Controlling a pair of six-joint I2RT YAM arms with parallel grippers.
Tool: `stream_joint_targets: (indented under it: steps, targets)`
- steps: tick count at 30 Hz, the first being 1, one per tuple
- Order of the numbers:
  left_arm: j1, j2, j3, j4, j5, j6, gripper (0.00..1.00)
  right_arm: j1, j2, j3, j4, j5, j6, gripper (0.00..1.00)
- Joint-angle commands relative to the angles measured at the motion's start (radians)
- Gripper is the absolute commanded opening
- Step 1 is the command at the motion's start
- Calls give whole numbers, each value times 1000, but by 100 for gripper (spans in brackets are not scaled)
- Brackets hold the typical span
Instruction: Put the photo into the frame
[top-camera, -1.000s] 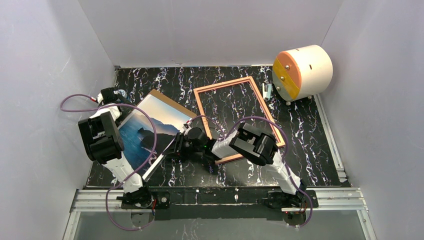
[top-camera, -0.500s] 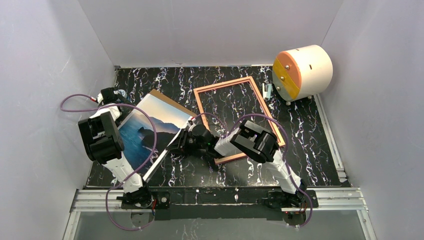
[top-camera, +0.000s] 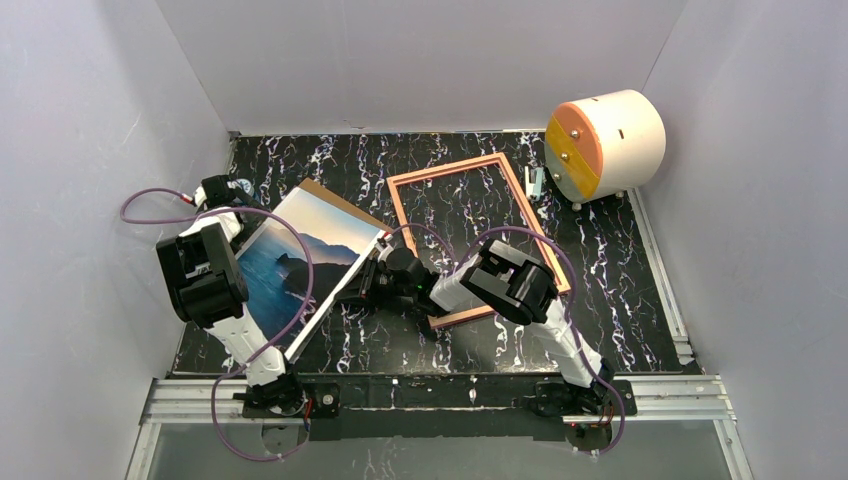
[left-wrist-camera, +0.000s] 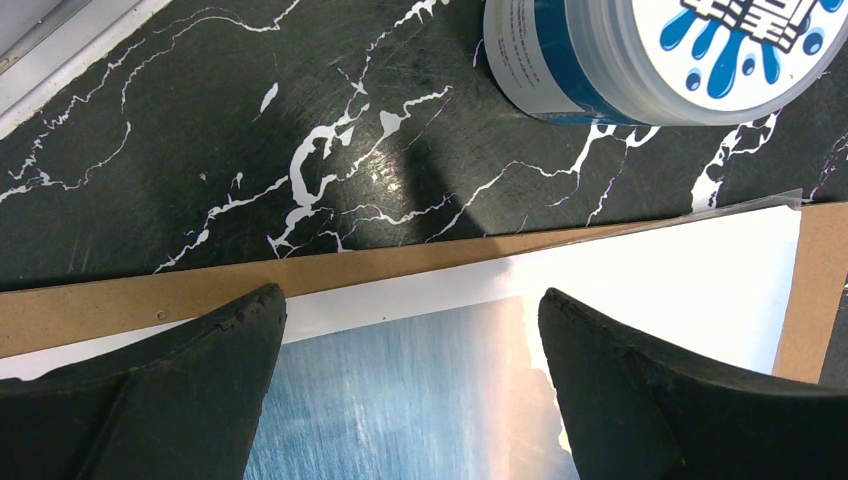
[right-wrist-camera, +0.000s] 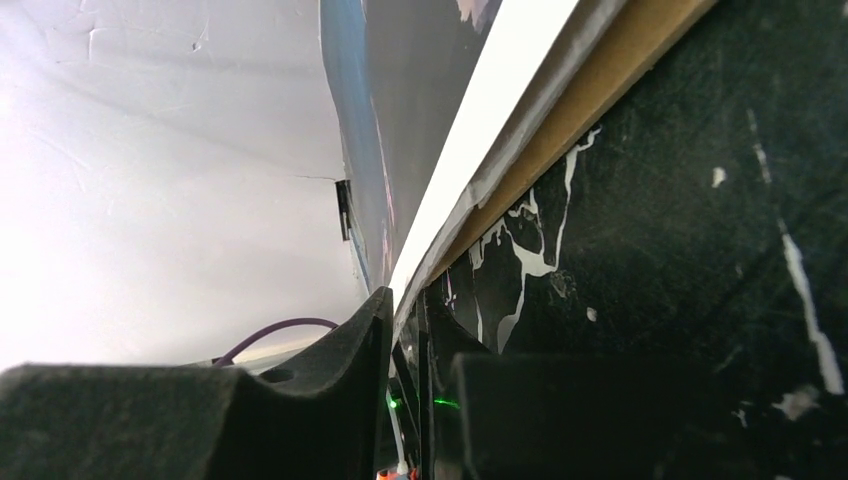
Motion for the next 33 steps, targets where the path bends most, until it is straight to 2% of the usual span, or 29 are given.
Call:
stream_joint_targets:
  steps: [1, 7, 11, 14, 18, 21, 25, 29, 33]
  targets:
    - [4, 133, -132, -384, 82, -43, 99, -5, 2, 19, 87, -6, -25, 24]
    - [4, 138, -129, -383, 89, -43, 98, -6, 12, 59, 71, -12, -37, 38]
    - [4, 140, -129, -382, 93, -42, 99, -9, 31, 80, 88, -5, -44, 38]
    - [4, 140, -129, -382, 98, -42, 98, -9, 43, 109, 90, -6, -73, 33]
    - [4, 135, -127, -382, 107, -39, 98, -10, 61, 150, 60, -9, -96, 32]
    - [3, 119, -122, -385, 120, -30, 98, -12, 57, 149, 38, -5, -95, 24]
    - [-2, 64, -87, -413, 170, 11, 97, -23, 6, 97, 6, 11, -103, 10]
    - [-14, -26, -52, -446, 175, 40, 97, -49, -53, 56, -34, -16, -112, 5]
    - [-38, -120, -32, -478, 158, 69, 98, -98, -144, 13, -161, -67, -163, 2]
